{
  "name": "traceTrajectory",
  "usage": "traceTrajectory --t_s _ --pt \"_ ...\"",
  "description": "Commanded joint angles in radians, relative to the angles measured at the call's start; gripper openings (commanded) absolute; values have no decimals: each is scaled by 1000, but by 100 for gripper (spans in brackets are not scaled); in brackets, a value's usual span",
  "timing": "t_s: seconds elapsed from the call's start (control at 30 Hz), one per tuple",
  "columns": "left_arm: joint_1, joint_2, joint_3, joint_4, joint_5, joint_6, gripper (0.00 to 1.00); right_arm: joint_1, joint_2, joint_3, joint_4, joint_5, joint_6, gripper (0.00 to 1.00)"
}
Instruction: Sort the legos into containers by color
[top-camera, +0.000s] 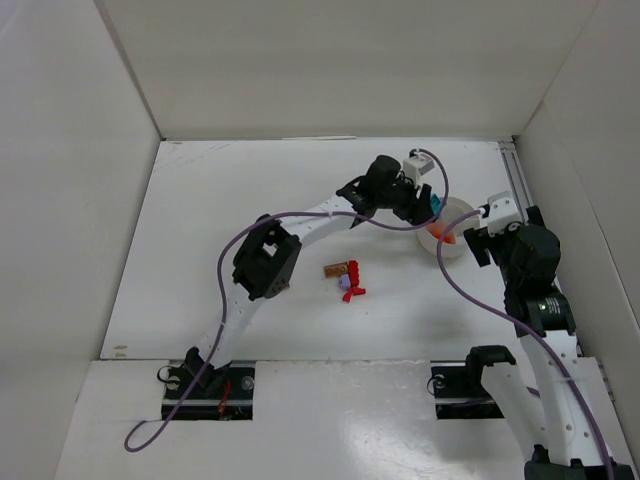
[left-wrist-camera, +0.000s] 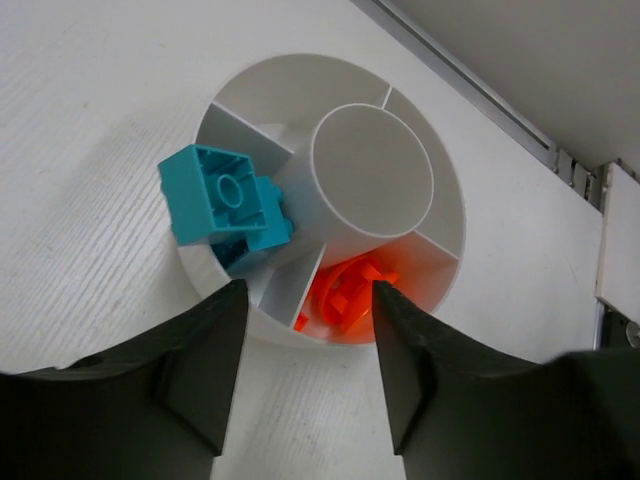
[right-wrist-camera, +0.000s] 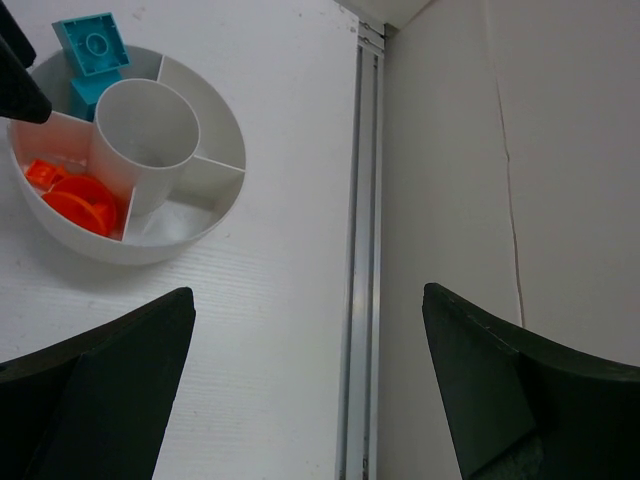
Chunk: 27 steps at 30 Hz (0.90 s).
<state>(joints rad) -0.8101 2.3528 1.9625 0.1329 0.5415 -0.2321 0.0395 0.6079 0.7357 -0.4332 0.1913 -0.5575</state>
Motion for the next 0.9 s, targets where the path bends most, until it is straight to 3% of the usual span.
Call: traceTrajectory --t_s 0.0,0.23,0.37,0.43,0.47,0.57,0.67,0.73,0.83,0.87 --pt "-3 -154 -46 -4 -8 40 51 -6 -13 -2 63 10 -2 100" --pt "6 -392 -299 13 -71 70 65 -6 -13 -2 82 -35 -12 100" --pt "46 -591 -533 73 -121 44 80 -6 -4 -2 102 -101 -35 100" --pt "55 -724 -640 73 -219 24 100 -6 27 -2 102 -144 -57 100" --pt "69 -769 -692 73 -262 10 100 -6 42 -2 102 -182 -58 100" --pt "97 -940 -894 34 -400 -59 100 86 125 -2 123 -205 -79 100" --pt "112 -1108 -1056 -31 -536 -122 100 297 242 17 172 -205 -79 100" --pt "121 -1190 -1143 -84 -622 -220 100 488 315 42 200 -135 -33 100" --pt "132 -1338 -1226 -206 -774 -355 100 676 464 57 218 3 60 100" --pt "132 -1369 -1246 -232 -797 -380 100 700 530 73 218 29 159 100"
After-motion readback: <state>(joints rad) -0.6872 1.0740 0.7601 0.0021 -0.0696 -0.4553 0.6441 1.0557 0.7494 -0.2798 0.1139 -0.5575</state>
